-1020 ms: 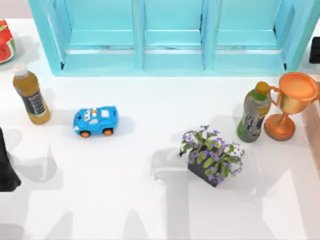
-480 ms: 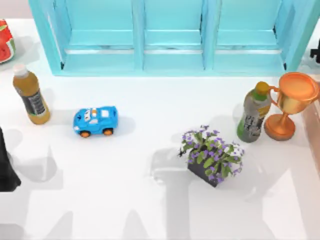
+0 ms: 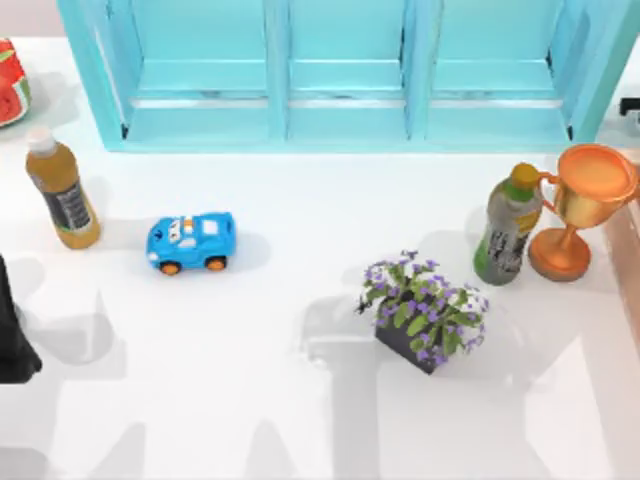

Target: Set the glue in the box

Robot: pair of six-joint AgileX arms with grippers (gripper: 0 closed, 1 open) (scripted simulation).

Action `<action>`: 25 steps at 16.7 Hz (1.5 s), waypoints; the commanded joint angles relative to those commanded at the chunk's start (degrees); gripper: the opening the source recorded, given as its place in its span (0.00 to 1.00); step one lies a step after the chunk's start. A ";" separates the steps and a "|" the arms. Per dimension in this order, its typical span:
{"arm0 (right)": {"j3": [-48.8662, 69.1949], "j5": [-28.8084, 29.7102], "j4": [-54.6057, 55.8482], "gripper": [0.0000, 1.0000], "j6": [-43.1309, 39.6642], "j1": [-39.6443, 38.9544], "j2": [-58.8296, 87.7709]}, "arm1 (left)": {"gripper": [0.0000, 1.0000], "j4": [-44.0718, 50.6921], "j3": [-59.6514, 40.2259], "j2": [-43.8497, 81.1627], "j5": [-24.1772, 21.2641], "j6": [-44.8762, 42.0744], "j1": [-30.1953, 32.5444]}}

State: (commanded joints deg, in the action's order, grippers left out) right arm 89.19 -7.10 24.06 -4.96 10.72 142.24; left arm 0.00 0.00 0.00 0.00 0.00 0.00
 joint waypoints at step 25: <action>4.77 -0.19 -16.33 0.00 0.08 0.20 -11.78 | 1.00 0.00 0.00 0.00 0.00 0.00 0.00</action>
State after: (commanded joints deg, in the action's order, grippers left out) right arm 93.96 -7.29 7.73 -4.89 10.92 130.47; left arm 0.00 0.00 0.00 0.00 0.00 0.00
